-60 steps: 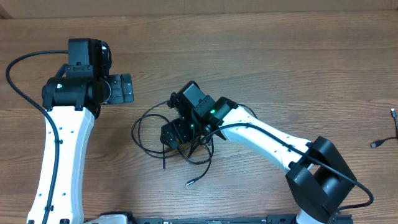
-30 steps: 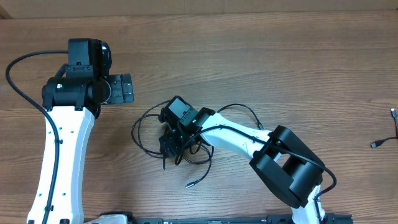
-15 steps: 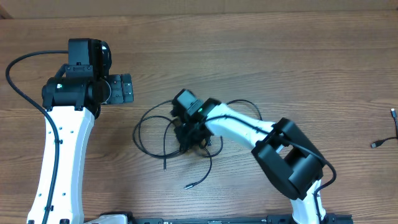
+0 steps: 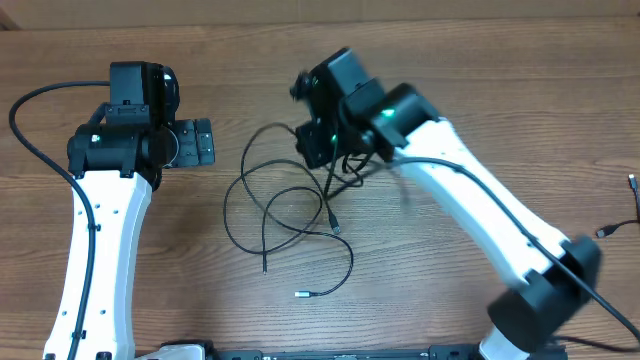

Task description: Untangle cables

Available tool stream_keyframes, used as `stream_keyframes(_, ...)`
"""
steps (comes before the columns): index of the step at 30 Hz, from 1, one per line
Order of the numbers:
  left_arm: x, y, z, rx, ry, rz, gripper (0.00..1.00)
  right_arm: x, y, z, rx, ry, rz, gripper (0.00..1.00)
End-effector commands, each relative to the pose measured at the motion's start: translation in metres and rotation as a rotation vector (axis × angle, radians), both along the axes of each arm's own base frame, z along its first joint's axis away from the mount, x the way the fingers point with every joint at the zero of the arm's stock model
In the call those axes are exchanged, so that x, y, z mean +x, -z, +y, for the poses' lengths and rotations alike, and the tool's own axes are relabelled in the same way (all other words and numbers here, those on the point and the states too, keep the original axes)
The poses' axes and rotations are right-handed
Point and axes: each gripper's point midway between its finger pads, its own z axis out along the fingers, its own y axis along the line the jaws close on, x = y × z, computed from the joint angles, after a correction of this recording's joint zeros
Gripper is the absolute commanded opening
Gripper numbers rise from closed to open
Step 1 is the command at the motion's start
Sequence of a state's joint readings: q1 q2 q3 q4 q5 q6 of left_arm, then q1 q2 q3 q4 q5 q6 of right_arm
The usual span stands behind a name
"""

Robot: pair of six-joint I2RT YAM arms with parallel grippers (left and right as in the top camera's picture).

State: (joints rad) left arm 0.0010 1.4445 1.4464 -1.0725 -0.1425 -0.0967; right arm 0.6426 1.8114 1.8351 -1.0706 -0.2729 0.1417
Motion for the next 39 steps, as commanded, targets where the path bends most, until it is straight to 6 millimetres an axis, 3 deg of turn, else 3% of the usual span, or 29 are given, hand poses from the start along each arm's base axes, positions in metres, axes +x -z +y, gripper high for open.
stream_keyframes(1,0.003,-0.001,0.000,-0.003,0.009,-0.002,1.00,0.000,-0.075,-0.008,0.102,0.009,-0.157,0.04)
stream_keyframes(5,0.003,-0.001,0.000,-0.003,0.009,-0.002,1.00,0.001,-0.131,-0.020,0.151,0.052,-0.300,0.04)
stream_keyframes(9,0.002,-0.001,0.000,-0.002,0.008,-0.002,1.00,0.012,-0.190,-0.057,0.123,0.214,-0.505,0.04)
stream_keyframes(21,0.003,-0.001,0.000,-0.003,0.009,-0.002,1.00,0.014,-0.288,-0.122,0.170,0.517,-0.827,0.04)
stream_keyframes(25,0.003,-0.001,0.000,-0.003,0.009,-0.002,1.00,0.009,-0.310,-0.146,0.175,0.621,-0.899,0.04)
stream_keyframes(31,0.003,-0.001,0.000,-0.003,0.009,-0.002,0.99,-0.008,-0.335,-0.198,0.134,0.836,-0.982,0.04)
stream_keyframes(35,0.003,-0.001,0.000,-0.003,0.009,-0.002,1.00,-0.018,-0.328,-0.205,0.222,0.900,-0.896,0.04)
stream_keyframes(39,0.003,-0.001,0.000,-0.003,0.009,-0.002,1.00,-0.020,-0.312,-0.187,0.281,0.837,-0.790,0.04)
